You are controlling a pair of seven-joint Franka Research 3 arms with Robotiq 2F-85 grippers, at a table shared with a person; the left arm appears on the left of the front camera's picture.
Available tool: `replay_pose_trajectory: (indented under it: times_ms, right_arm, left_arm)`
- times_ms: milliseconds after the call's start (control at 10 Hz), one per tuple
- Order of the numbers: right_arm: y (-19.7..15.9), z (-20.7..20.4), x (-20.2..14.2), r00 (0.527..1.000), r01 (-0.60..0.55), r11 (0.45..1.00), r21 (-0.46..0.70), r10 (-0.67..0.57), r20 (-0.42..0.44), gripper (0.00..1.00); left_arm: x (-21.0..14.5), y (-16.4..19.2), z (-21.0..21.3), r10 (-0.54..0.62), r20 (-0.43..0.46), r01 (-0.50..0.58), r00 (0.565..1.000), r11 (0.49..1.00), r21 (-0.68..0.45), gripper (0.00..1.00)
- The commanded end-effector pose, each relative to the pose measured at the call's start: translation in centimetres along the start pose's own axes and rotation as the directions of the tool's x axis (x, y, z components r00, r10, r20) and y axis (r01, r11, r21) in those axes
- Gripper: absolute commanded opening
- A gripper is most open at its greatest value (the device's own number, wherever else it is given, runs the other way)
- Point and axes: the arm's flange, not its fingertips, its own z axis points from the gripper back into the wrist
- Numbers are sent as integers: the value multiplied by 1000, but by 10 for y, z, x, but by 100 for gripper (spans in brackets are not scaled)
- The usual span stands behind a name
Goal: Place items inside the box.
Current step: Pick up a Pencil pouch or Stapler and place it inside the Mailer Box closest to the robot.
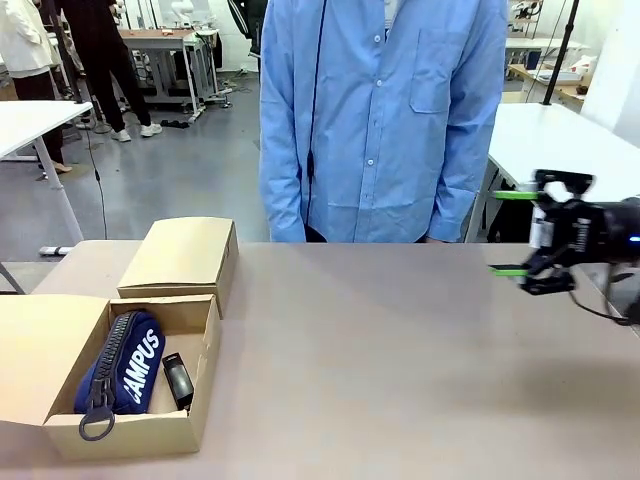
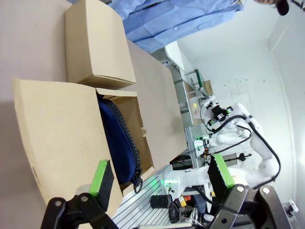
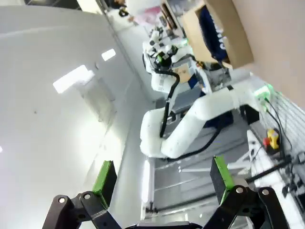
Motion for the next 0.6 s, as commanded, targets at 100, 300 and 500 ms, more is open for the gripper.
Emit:
replay_pose_trajectory:
  times_ms: [100, 300, 500]
  right_arm:
    - [-20, 71, -3, 998, 16, 999, 47, -19, 64, 100]
    - [-34, 72, -16, 971, -171, 984, 60, 157, 182, 100]
    - [-25, 82, -1, 997, 39, 998, 52, -42, 63, 100]
  left_arm:
    - [2, -2, -1, -19, 16, 19, 1000, 1000, -23, 100]
    - [2, -2, -1, -19, 16, 19, 1000, 1000, -23, 100]
    - [2, -2, -1, -19, 16, 19, 1000, 1000, -23, 100]
